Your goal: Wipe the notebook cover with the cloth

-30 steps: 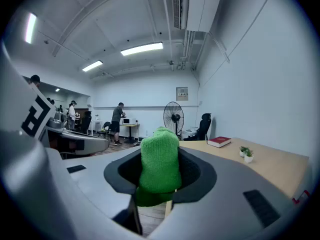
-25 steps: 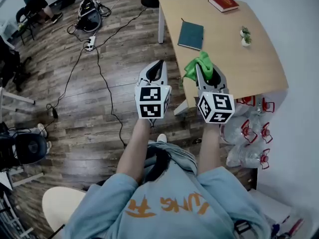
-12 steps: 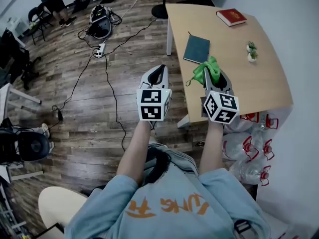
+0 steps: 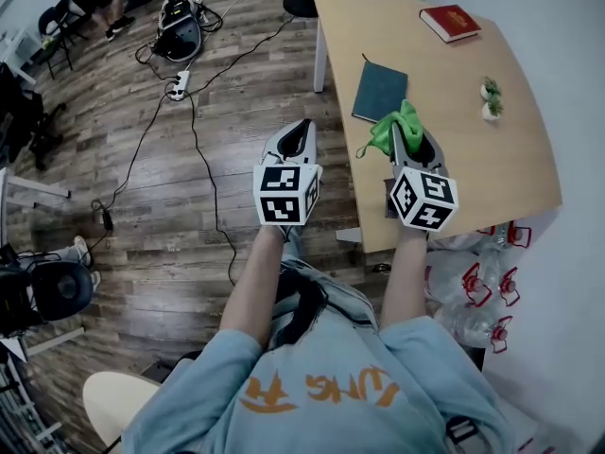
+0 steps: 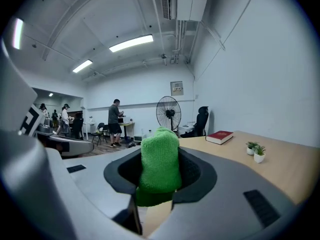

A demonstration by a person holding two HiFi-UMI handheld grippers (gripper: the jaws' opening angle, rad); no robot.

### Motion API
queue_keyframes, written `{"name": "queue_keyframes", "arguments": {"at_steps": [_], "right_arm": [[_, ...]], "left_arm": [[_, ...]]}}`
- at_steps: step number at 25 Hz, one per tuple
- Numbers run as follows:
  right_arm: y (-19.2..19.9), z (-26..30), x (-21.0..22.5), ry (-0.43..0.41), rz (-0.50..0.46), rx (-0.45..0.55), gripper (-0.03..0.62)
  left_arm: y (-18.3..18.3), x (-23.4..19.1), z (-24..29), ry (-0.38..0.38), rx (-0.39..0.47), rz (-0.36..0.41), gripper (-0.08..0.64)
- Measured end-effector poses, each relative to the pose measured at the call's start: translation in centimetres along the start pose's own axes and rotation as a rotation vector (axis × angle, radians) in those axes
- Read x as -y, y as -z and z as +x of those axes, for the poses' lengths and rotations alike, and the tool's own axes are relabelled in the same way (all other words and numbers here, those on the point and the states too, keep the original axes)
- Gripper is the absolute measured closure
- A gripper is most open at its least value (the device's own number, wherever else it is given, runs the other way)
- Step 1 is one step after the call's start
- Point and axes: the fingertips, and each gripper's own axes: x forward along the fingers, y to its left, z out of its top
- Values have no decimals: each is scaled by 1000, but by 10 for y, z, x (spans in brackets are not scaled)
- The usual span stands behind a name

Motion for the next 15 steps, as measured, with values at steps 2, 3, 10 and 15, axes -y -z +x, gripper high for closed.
{"name": "queue_keyframes", "arguments": {"at_steps": [2, 3, 10, 15], "right_arm": [[5, 23, 20, 45, 16, -19, 453], [8, 36, 29, 67, 27, -31, 453], [23, 157, 45, 104, 69, -136, 453], [29, 229, 45, 129, 80, -191, 453]], "left_arm": [[2, 1, 34, 51, -16, -7, 541], [4, 1, 51, 73, -30, -8, 541], [9, -51, 164, 134, -156, -25, 540], [11, -92, 232, 179, -211, -74, 541]]}}
